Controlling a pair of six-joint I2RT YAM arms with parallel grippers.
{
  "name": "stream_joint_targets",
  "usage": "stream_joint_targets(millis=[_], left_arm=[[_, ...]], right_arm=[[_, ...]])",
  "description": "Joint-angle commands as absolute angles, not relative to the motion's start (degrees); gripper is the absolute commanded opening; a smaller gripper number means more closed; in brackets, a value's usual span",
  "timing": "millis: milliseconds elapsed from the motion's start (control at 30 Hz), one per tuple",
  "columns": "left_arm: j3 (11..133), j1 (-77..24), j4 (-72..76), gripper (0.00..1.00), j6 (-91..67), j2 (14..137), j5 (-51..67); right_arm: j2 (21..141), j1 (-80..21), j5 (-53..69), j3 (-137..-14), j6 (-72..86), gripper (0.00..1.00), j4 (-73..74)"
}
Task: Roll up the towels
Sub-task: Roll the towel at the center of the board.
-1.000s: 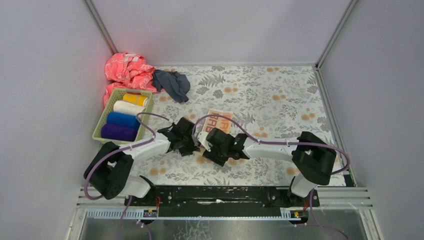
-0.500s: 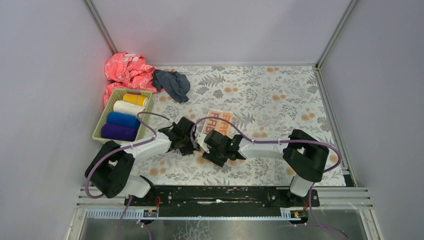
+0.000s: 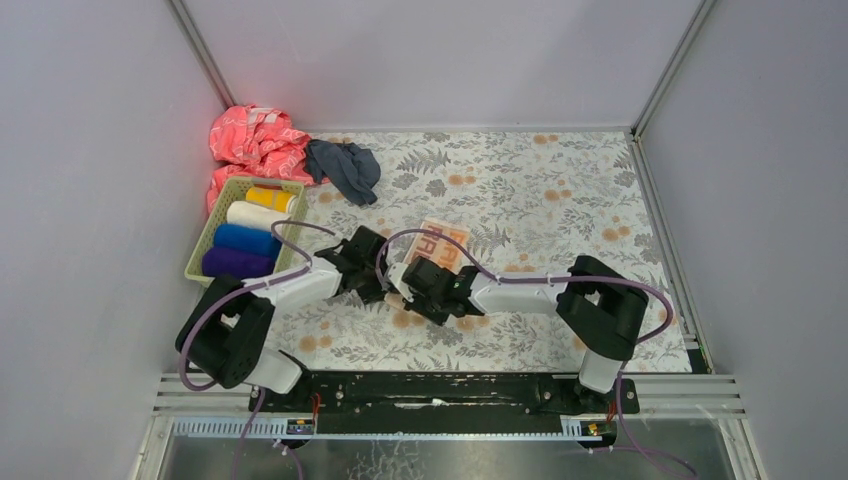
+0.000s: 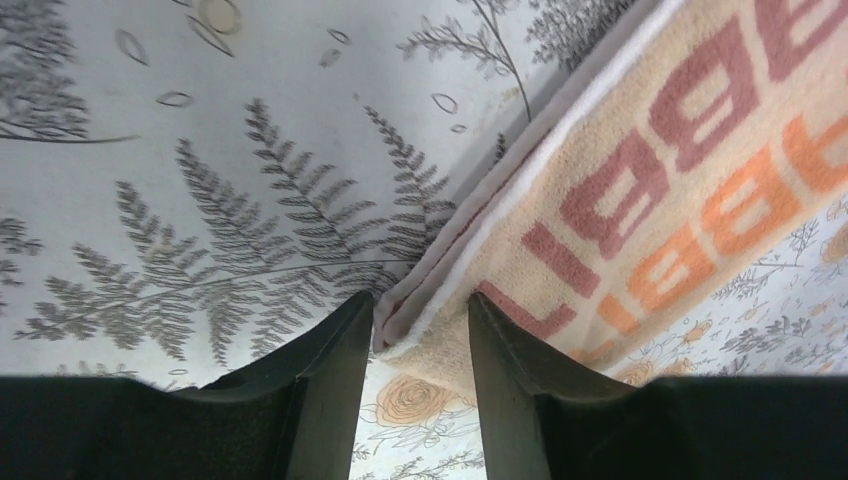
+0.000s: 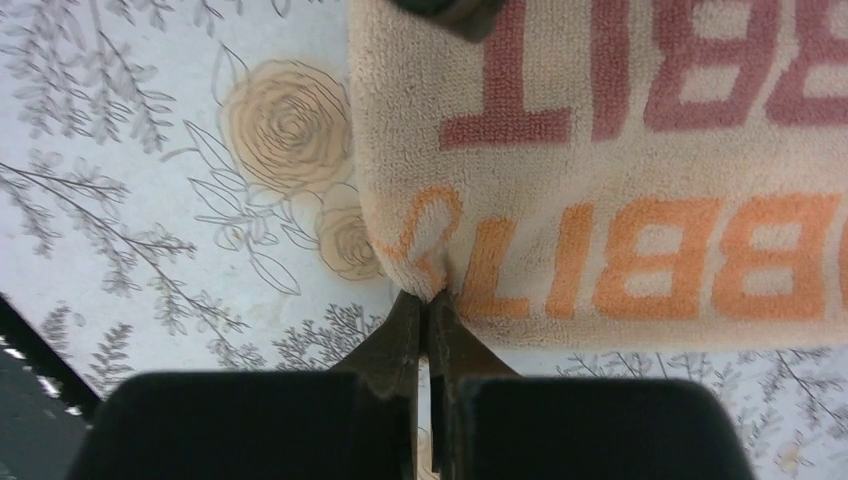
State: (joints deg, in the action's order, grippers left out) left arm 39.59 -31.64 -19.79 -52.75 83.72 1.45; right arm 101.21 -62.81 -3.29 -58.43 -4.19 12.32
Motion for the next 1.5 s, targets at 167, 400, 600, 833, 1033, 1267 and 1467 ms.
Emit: stream_joint_targets(millis=[167, 400, 600, 833, 1033, 1267, 1467], left_arm=[[36.21, -28.49, -27.40, 0.57, -52.23, 73.53, -6.05], [34.65, -28.45, -29.87, 0.63, -55.66, 65.72, -2.70], [34.95, -28.88, -26.76, 0.64, -56.84, 67.46, 1.51], [35.42, -29.52, -22.55, 0.61, -57.59, 71.38, 2.07], [38.56, -29.54, -20.00, 0.58, -56.77, 78.35, 1.14], [39.06, -29.53, -19.07, 0.40, -55.96, 83.24, 0.27], [40.80, -28.83, -20.81, 0.17, -53.72, 86.28, -0.92]], right_arm=[[104.35, -57.12, 18.92, -59.39, 8.30, 0.00, 9.06], [104.40, -48.18, 35.50, -54.66, 18.10, 0.00, 0.08], [107.28, -43.69, 44.22, -50.67, 27.75, 0.00, -9.50], [111.00, -40.21, 48.13, -50.45, 31.59, 0.00, -10.38], [112.04, -39.81, 47.82, -50.47, 31.55, 0.00, -9.96], [112.47, -39.16, 48.61, -50.21, 33.27, 0.00, -11.06], [113.32, -38.40, 51.89, -49.88, 36.04, 0.00, -12.68]])
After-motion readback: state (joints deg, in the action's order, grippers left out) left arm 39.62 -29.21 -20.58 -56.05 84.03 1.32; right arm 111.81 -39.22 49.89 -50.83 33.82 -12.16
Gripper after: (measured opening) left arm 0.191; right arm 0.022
